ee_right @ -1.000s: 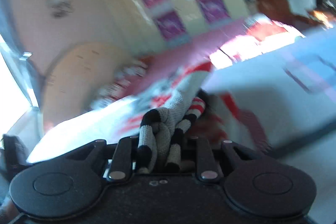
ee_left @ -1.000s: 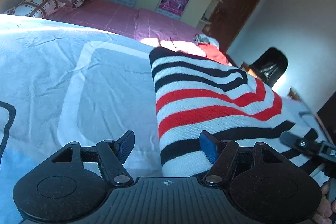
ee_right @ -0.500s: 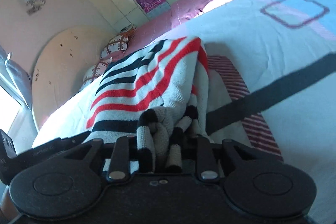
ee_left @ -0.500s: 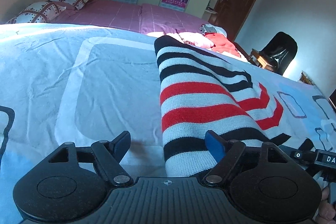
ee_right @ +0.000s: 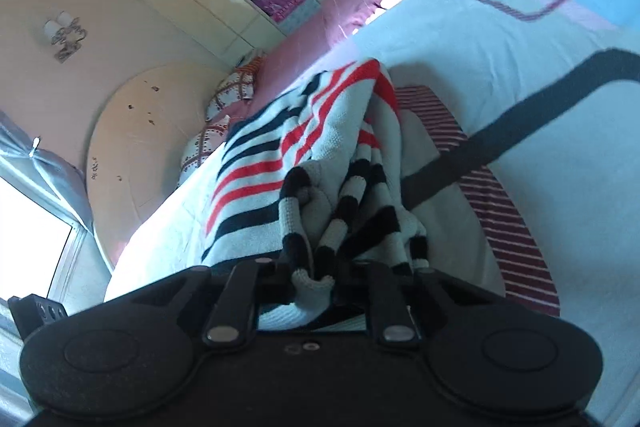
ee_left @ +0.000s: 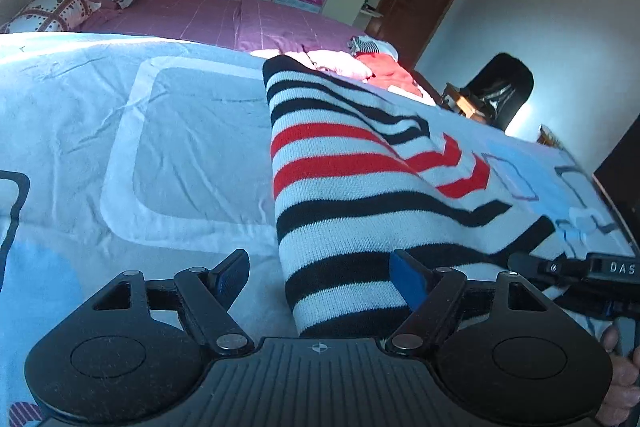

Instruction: Fold small clothes

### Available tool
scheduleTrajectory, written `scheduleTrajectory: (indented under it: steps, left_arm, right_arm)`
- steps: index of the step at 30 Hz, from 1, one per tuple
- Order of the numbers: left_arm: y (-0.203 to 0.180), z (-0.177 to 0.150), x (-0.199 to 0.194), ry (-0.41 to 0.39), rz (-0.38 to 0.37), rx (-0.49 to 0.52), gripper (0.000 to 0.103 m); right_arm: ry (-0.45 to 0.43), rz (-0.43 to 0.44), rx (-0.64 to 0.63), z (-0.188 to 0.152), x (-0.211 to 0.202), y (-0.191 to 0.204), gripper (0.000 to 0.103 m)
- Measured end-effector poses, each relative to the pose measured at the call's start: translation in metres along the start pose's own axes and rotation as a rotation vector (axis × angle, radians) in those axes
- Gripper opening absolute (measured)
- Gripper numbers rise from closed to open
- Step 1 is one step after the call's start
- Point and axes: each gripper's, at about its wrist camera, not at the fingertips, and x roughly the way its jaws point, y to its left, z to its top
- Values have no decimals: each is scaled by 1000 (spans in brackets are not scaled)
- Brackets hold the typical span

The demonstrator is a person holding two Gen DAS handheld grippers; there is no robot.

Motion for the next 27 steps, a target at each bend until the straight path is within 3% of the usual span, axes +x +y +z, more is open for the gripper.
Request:
scheduleTrajectory:
  steps: [2,4,6,7,9,11,12,15,17,18,21,23,24,27]
  left_arm:
    - [-7,-6,6,37,37,62,76]
    - [-14,-13,6,19,60,124,76]
    - [-13,-13,0,22,54,119,76]
    - [-11,-11,-7,3,51,108,75]
    - [-11,-4,-23,-73,27,96,75]
    - [-11,4,-29,-124,8,84,75]
    - [-11,9,-27,-133,-5,79,75]
    - [-15,15,-13,-120,-9,90,75]
    - [-19,12,7,-54,19,102,75]
    - [-17,9,12,-44,5,85,75]
    - [-10,11,14,-31,-18,40,76]
    - [-13,17,7,-66,-10,58,75]
    - [-14,22,5,-86,-11,68,75]
    - [-15,41,10,-125,-15,70,75]
  right_arm:
    - [36,-60,-14,-5,10,-8,15]
    - [27,-31,17,-10,13,-22,15]
    - [32,-33,31,-7,8,-19,21]
    - [2,-59,4,-4,-1,-12,28]
    - [-118,-105,-87,0,-21,5,30]
    - [-203,-145,-180,6,-30,19,20]
    - [-221,-145,-222,9,-29,25,8]
    - [-197,-148,-356,15,-13,39,3]
    - [-140,-183,-424,11,2,40,1]
    - [-66,-240,-444,7,17,36,0]
    - [-52,-225,-443,6,17,34,0]
    - [-91,-202,-454,9,10,41,10]
    - [-137,-191,-473,13,6,45,25]
    - [-177,-201,-481,30,14,45,20]
